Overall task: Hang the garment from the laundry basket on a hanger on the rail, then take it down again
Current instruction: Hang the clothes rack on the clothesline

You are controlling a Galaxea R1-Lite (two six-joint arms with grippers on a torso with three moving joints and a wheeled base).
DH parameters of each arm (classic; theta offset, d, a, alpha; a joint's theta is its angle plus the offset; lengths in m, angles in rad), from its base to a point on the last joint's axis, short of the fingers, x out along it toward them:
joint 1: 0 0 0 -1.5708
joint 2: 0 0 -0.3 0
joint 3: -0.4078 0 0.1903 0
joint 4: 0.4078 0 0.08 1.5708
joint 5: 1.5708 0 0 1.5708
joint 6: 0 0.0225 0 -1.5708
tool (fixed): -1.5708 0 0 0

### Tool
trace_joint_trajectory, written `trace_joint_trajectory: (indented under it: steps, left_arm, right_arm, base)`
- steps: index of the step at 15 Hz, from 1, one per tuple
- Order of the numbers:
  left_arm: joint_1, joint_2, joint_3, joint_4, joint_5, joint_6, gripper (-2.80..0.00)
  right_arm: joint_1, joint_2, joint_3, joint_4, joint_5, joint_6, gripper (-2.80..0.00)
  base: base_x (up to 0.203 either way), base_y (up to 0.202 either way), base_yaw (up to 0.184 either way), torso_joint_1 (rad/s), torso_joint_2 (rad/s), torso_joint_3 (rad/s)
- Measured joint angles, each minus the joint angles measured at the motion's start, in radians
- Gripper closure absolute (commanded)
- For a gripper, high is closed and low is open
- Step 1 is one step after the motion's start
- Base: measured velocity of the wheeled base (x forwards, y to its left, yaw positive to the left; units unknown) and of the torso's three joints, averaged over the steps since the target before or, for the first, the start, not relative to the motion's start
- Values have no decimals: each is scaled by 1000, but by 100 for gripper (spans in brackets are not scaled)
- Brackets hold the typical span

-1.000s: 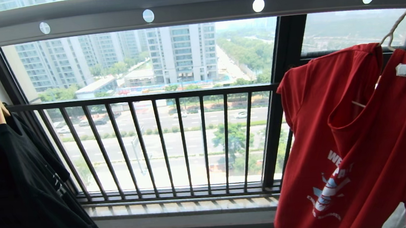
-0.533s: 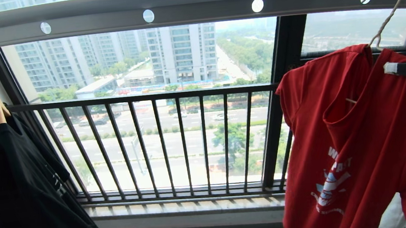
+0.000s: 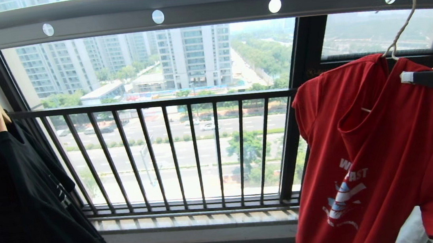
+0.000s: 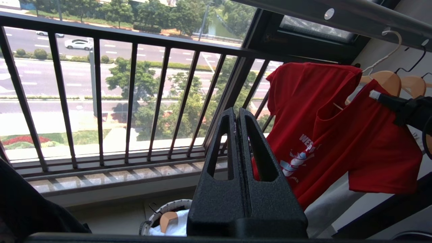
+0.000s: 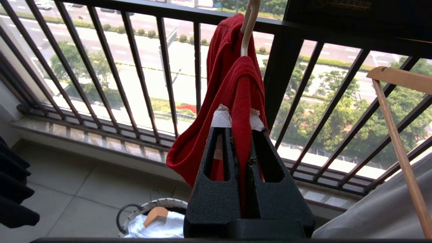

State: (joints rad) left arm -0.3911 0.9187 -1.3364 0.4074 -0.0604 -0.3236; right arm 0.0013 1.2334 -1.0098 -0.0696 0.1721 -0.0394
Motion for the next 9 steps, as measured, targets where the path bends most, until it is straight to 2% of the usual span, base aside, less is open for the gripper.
trace_joint_trajectory:
  steps: [9]
  left_arm:
    - [0, -1, 0, 0, 1, -1, 0]
  right_arm:
    - [0, 0, 32, -1, -1, -40, 0]
  base:
    - [0, 0, 0, 0, 0, 0]
